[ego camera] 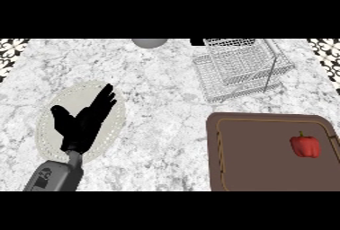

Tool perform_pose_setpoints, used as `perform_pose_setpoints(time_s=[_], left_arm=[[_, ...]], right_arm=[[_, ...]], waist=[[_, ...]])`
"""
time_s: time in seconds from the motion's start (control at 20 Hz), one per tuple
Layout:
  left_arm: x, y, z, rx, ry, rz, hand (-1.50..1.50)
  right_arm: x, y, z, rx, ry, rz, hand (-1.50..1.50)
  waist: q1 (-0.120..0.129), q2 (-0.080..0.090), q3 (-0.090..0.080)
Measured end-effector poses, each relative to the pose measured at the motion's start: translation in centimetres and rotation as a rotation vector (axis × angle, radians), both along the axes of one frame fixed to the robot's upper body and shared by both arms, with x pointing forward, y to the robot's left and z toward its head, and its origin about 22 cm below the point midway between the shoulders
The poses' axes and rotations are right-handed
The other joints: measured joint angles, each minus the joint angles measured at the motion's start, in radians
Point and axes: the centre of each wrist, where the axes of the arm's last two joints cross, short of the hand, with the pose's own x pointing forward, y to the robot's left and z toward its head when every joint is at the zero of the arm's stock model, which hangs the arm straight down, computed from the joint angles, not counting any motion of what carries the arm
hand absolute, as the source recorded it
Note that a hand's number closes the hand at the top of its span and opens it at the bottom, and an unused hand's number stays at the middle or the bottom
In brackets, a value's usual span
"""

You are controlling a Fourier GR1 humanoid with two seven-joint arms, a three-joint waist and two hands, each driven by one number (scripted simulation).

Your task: Pick the bell pepper from the tray and place it in the tiered basket

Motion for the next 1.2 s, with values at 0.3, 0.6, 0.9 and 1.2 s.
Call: perform_pose_setpoints(time_s=[0.3, 0.6, 0.9, 1.2], left_arm=[[0.1, -0.5, 0.3, -0.002, -0.002, 0.003, 0.00], [0.4, 0.7, 0.6, 0.007, 0.006, 0.003, 0.00], [0.6, -0.2, 0.0, 0.006, 0.004, -0.001, 0.00], [-0.2, -0.6, 0.3, 0.008, 0.001, -0.002, 0.00]], right_arm=[[0.3, -0.1, -1.7, -0.019, 0.011, -0.053, -1.50], [0.7, -0.7, -3.0, -0.019, 0.008, -0.081, -1.50], [1.7, -0.3, -3.9, 0.003, -0.017, -0.092, -1.50], [3.0, -0.8, -5.9, 0.026, -0.018, -0.101, -1.50]], waist=[[-0.001, 0.000, 0.000], [-0.001, 0.000, 0.000], [-0.001, 0.000, 0.000], [0.001, 0.000, 0.000]])
